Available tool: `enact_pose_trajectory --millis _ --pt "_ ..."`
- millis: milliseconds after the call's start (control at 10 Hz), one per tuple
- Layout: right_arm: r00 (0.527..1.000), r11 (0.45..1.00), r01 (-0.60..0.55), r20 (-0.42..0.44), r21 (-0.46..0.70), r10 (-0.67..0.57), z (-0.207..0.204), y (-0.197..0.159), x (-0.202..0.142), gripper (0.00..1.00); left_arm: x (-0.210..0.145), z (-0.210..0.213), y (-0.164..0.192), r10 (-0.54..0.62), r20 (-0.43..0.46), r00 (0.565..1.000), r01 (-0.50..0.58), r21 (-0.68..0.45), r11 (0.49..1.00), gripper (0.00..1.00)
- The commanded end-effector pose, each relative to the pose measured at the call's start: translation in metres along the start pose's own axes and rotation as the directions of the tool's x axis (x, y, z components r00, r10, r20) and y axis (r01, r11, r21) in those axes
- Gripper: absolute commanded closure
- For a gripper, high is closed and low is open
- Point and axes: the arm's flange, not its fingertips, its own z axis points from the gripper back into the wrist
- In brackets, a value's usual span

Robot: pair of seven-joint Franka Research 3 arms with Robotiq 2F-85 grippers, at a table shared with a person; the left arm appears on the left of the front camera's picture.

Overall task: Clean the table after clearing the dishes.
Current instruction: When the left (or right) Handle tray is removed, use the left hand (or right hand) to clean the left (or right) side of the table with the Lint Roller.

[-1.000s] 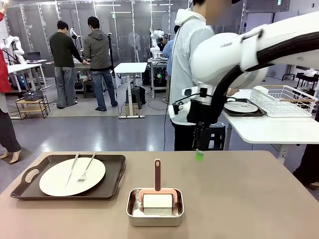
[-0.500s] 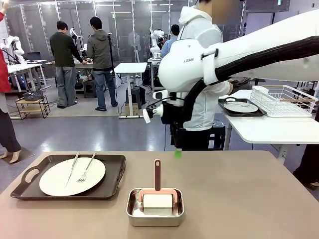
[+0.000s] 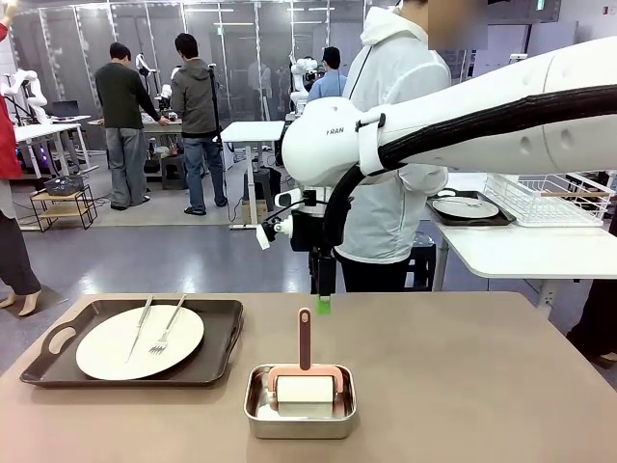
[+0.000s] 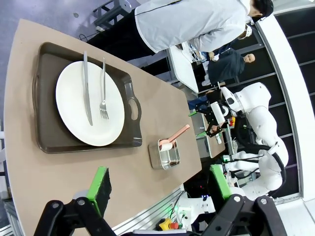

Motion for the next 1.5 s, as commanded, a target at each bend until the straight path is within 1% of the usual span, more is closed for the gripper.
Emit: enact_pose_trajectory --millis 0,400,900,1000,1100,1400 --pt "0.999 0.999 0.048 0.006 0.022 -0.048 -0.004 -0.001 0.009 0.0 0.0 0.002 -0.002 -0.009 0.005 1.0 0.009 -0.009 1.0 0.0" --pt "0.998 0.993 0.063 0.006 0.103 -0.064 -0.037 -0.006 0.018 0.0 0.0 0.002 -0.002 -0.009 0.005 1.0 0.009 -0.009 1.0 0.0" --pt "0.995 0.982 0.104 -0.015 0.159 -0.103 -0.058 -0.007 0.025 0.0 0.0 0.002 -0.002 -0.009 0.005 1.0 0.009 -0.009 1.0 0.0" --pt "0.994 0.981 0.108 -0.018 0.161 -0.107 -0.059 -0.007 0.025 0.03 0.0 0.002 -0.002 -0.009 0.005 1.0 0.009 -0.009 1.0 0.0" --pt "0.994 0.98 0.109 -0.02 0.166 -0.107 -0.061 -0.008 0.027 0.1 0.0 0.002 -0.002 -0.009 0.005 1.0 0.009 -0.009 1.0 0.0" --pt "0.994 0.976 0.11 -0.031 0.19 -0.106 -0.071 -0.01 0.031 0.41 0.0 0.002 -0.002 -0.009 0.005 1.0 0.009 -0.009 1.0 0.0"
